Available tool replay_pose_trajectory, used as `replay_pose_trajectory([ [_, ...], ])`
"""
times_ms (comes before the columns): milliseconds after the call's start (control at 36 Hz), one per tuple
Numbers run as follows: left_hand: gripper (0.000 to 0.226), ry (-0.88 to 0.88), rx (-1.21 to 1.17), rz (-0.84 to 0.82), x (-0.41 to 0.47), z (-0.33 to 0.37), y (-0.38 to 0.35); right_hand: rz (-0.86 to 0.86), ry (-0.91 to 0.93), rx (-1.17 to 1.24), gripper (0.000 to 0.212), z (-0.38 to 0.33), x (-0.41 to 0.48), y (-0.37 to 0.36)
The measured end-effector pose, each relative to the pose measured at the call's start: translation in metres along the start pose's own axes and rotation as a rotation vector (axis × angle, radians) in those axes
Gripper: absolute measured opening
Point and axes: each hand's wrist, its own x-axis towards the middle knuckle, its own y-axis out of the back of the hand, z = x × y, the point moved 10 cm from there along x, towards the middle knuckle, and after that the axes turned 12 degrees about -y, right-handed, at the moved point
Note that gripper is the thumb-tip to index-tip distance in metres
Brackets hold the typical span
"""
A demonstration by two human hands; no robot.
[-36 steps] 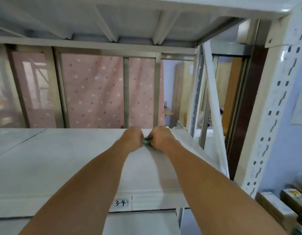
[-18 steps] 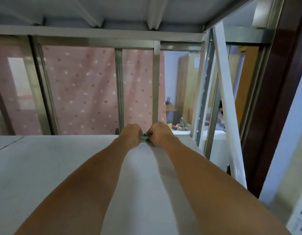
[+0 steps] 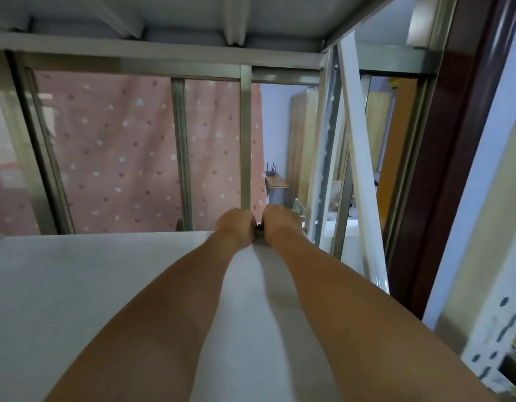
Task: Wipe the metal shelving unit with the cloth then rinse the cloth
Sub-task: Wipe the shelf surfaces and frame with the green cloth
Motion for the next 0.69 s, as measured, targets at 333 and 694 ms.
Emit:
replay_pose_trajectory([
  [333,0.018,-0.072,-0.065,0.0,0.019,0.038,-0.022,0.071,-0.144,0.138,0.021,0.065,0.003,0.009],
  [694,0.017,-0.034,-0.083,0.002,0.013,0.057,-0.023,0.059,-0.122,0.063,0.019,0.066,-0.007,0.012],
])
